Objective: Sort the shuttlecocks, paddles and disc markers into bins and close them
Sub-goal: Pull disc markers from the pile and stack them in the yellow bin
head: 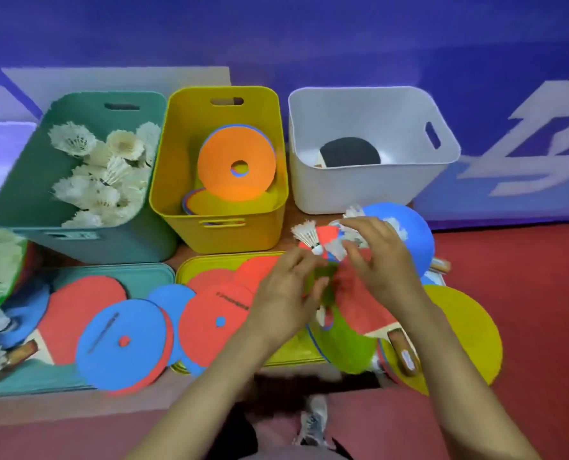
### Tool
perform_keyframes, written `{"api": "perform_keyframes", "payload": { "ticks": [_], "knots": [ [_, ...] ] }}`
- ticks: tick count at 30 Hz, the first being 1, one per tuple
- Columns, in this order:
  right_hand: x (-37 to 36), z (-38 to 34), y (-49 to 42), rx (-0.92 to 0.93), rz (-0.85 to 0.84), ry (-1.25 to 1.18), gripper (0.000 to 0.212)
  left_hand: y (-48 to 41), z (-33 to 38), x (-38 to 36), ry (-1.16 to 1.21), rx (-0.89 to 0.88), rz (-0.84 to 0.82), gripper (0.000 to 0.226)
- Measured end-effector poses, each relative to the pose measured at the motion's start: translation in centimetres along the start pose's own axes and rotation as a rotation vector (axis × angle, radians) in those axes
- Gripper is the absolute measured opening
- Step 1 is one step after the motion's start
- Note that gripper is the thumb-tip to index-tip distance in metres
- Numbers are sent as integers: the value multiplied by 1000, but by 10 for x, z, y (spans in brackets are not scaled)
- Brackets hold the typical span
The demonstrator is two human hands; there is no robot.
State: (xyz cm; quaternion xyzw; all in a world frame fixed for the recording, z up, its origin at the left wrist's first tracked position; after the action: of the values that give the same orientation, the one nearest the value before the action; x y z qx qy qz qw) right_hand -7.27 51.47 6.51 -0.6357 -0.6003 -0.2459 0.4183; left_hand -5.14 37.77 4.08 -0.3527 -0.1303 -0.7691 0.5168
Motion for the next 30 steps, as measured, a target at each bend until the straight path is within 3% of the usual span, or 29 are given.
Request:
{"api": "perform_keyframes", "payload": {
  "ticks": [7, 12, 16, 19, 24, 27, 30],
  "knots": [
    [33, 115, 60, -248, -130, 68, 30, 7, 41, -127, -54, 71, -268, 33],
    [24, 164, 101, -475, -420, 126, 28, -5, 45, -164, -81, 97, -299, 33],
    [5, 179, 132, -521, -701, 153, 46, -16, 49, -182, -36, 107, -337, 35],
    [-1, 181, 144, -534, -788, 161, 49, -10, 59, -199, 6, 59, -398, 34],
    [13, 174, 135, -441, -517, 198, 21, 3, 66, -227, 65, 64, -431, 49],
    [33, 169, 126, -414, -312, 87, 20, -2, 71, -226, 181, 113, -315, 49],
    [47, 160, 119, -413, -209, -134, 19, -8, 72, -211, 342, 195, -152, 44]
  ]
}}
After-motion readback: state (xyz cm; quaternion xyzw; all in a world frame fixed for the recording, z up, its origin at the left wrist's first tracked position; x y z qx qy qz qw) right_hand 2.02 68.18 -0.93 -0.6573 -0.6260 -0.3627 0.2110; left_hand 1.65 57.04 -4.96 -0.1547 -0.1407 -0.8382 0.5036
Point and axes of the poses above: each hand's wrist, its own y-axis away from the middle knuckle, its own x-axis out of the back of the hand, z = x × y, the point moved 8 cm from there along -y, towards the middle knuckle, and after that the axes turned 1 degree about -z, right-handed, at the moved point
